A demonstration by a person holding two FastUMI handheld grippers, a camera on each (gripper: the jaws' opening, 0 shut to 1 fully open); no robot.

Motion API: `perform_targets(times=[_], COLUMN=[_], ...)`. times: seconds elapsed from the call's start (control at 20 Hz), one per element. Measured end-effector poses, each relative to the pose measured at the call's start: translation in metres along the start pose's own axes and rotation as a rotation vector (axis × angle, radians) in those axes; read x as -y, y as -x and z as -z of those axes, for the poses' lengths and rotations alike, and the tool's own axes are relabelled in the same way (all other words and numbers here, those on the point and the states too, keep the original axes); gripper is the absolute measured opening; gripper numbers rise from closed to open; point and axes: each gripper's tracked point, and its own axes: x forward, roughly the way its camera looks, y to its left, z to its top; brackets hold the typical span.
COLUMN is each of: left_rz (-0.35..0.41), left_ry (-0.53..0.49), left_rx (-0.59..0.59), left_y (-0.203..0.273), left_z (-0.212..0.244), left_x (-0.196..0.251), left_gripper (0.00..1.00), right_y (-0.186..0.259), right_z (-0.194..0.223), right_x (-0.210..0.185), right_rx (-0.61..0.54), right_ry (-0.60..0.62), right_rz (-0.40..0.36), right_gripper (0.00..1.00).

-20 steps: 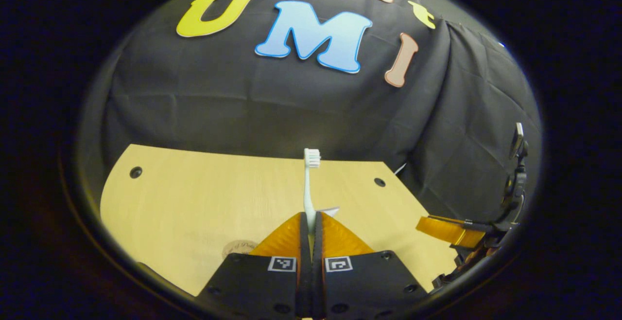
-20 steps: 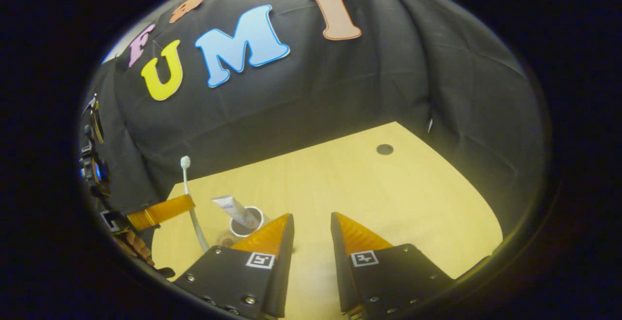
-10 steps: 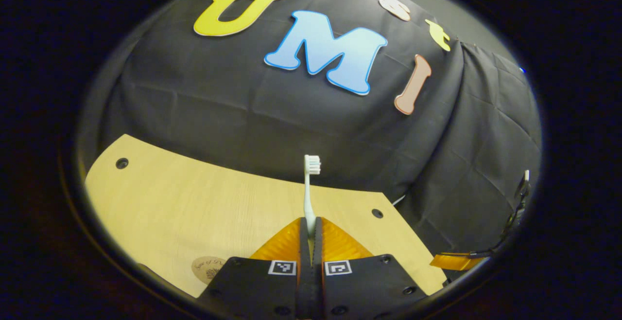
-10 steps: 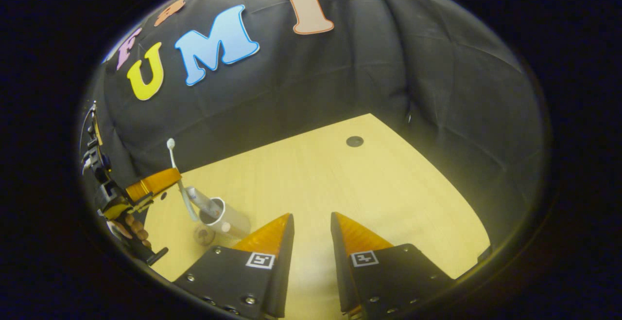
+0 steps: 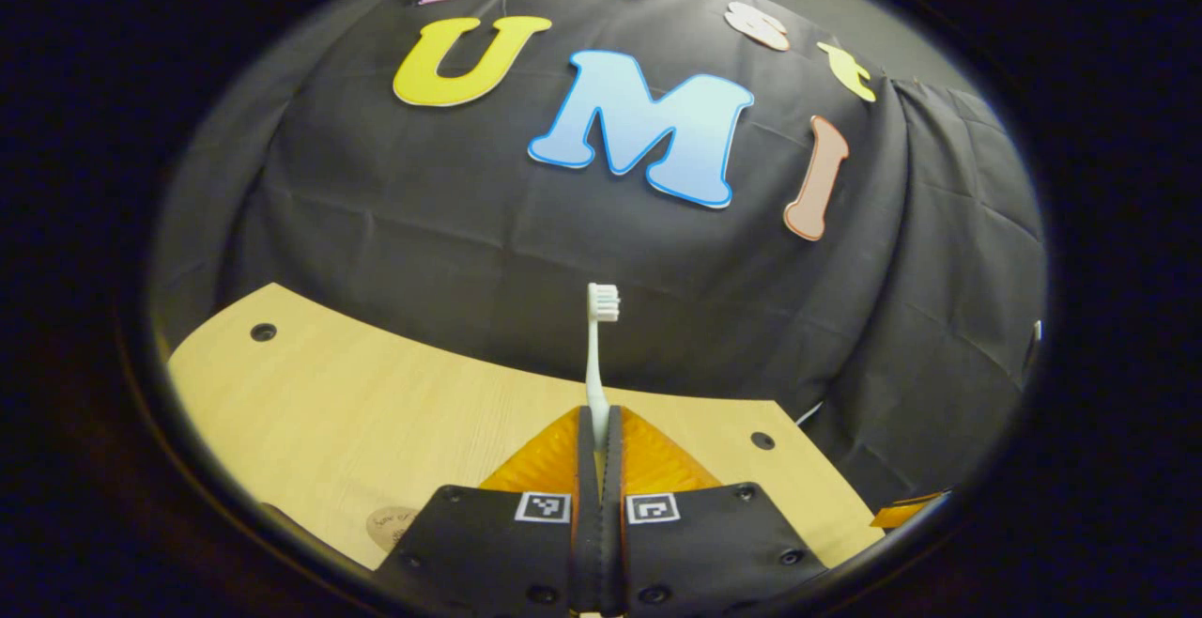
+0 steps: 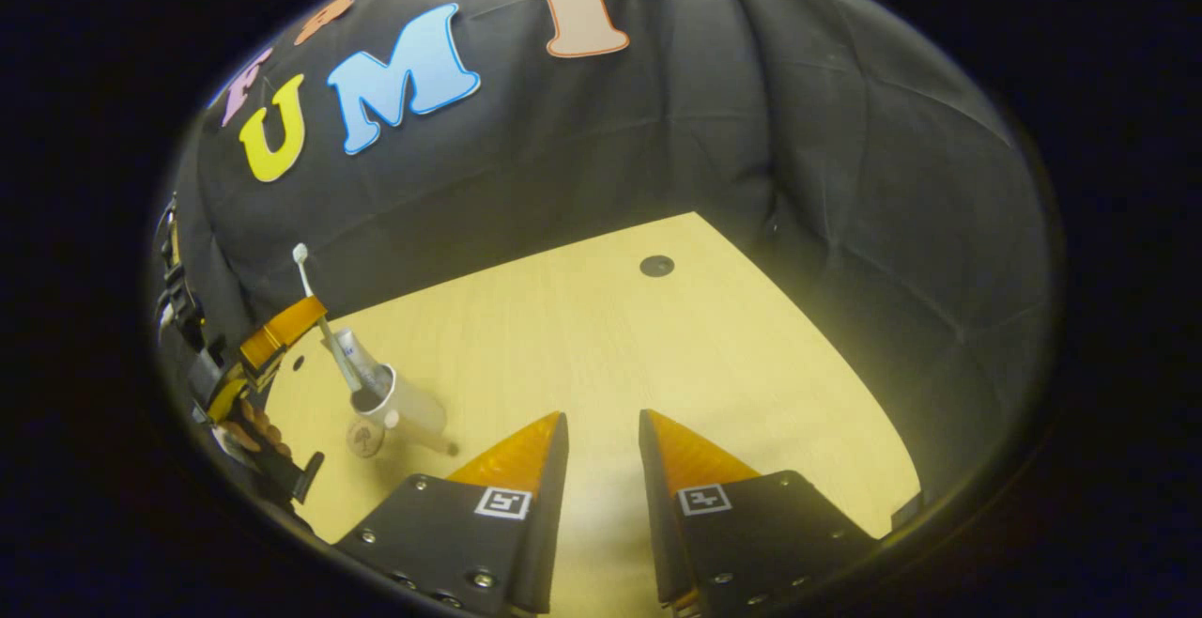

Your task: Put the toothbrush and toothpaste on the desktop into the cup, then pick up the cup and place it on the coaster on the desktop.

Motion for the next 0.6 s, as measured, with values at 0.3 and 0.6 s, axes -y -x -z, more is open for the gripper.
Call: perform_targets(times=[0.3, 0.6], left_rz=[-0.052, -0.077], left_ry=[-0.061, -0.074], left_rx=[0.042, 0.019], left_y=[0.006, 0.008], left_z=[0.012, 0.019], left_x=[0.0, -0.01], left_gripper=[0.1, 0.49], right_y=[-0.004, -0.007], right_z=[-0.006, -0.007], right_x=[-0.005, -0.007], right_rx=[0.0, -0.006], right_ry=[-0.006, -0.006], right_rz=[-0.022, -0.029], right_gripper=[0.4, 0.4])
